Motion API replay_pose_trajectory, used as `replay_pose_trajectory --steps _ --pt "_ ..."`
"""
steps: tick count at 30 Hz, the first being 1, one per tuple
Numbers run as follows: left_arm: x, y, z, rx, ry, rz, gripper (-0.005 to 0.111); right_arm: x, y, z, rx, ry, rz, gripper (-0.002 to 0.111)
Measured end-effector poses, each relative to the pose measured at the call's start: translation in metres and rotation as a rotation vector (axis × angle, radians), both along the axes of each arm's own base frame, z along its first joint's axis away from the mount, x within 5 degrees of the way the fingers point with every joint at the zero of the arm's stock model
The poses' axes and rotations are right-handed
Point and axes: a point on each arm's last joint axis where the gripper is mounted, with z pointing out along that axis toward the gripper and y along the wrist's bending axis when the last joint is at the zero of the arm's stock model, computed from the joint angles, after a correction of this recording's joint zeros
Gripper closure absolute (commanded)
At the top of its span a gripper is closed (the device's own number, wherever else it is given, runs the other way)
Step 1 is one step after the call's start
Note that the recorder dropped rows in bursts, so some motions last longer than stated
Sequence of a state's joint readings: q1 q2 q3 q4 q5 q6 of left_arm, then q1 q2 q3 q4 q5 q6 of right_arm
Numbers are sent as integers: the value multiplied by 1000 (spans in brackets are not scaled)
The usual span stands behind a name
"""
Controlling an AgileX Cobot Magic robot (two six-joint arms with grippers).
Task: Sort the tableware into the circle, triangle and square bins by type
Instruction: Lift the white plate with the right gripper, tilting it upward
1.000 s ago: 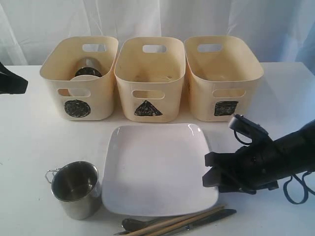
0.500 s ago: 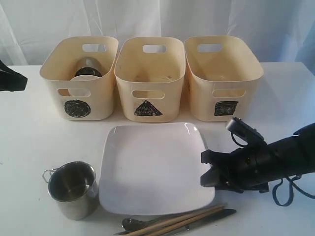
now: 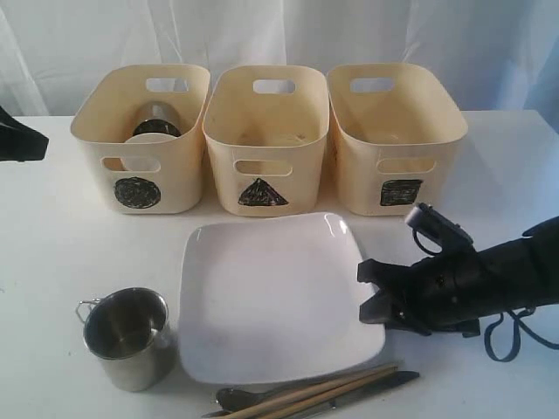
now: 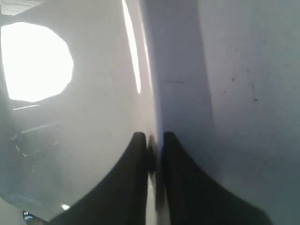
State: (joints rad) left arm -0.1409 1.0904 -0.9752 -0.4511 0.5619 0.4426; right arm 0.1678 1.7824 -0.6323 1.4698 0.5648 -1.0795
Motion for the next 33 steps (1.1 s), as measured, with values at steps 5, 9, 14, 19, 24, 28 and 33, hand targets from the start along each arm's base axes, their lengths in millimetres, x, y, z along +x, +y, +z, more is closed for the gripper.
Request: replay_pose_trajectory --steps 5,9,14,19,24,28,33 --pt "0 0 0 -1 -6 3 107 1 -2 20 -8 -83 -4 108" --pt "1 0 1 -1 -10 6 107 -1 -2 38 -5 -149 -4 108" --pt "1 0 1 -1 -11 7 107 -2 -6 51 -25 -205 -19 108" --pt "1 0 1 -1 -11 7 107 -3 -8 57 -28 -218 -34 108" --pt "1 0 1 -1 -11 7 107 -6 -8 67 -22 -256 -23 108" --pt "1 0 1 -1 -11 7 107 -11 -8 82 -13 -310 -23 108" --pt "1 0 1 -1 -13 8 107 -18 -9 105 11 -385 -30 108"
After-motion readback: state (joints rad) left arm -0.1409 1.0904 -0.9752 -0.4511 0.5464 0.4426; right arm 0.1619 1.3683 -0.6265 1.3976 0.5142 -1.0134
